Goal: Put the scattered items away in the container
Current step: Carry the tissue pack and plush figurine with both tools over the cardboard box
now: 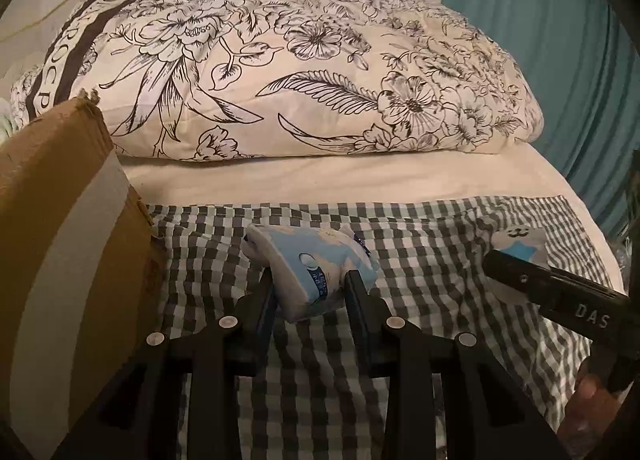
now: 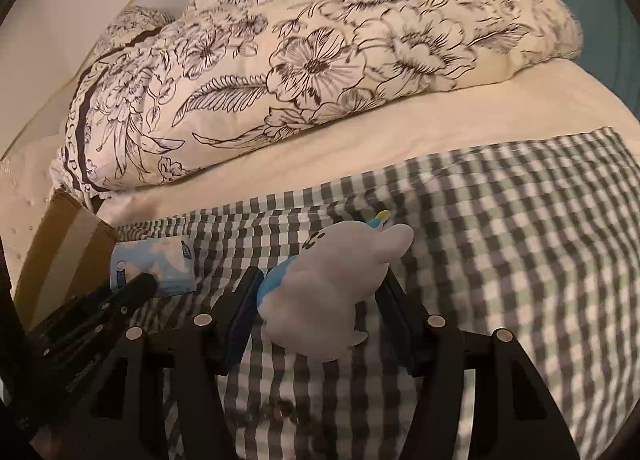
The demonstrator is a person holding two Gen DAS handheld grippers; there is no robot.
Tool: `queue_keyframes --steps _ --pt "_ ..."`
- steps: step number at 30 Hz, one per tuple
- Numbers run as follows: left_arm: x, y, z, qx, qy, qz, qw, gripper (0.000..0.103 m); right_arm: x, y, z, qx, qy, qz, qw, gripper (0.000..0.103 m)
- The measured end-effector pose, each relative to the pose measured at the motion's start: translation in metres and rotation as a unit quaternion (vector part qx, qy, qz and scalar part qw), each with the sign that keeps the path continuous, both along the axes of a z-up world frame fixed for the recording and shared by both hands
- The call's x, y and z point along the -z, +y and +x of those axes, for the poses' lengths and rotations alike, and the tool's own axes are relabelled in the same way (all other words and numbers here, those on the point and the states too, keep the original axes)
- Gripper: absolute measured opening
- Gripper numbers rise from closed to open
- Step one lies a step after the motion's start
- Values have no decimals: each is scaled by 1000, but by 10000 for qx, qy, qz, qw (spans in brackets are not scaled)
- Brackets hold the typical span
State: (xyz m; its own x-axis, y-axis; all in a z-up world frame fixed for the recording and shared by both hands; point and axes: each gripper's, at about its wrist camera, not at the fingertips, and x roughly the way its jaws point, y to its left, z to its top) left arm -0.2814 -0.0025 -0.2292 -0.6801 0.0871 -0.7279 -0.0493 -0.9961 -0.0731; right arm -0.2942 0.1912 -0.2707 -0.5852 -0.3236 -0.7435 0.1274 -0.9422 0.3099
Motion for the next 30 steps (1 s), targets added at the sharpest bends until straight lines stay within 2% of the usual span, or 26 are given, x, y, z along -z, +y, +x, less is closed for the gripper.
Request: queue_keyframes --steps 7,16,30 --pt "-32 8 35 24 216 -47 9998 34 -32 20 39 239 195 21 9995 58" --pt "-95 8 105 34 593 31 9982 34 -99 27 119 259 628 336 9971 58" --pt "-196 -20 217 17 1339 31 9910 34 -206 -4 237 190 1611 493 9855 58"
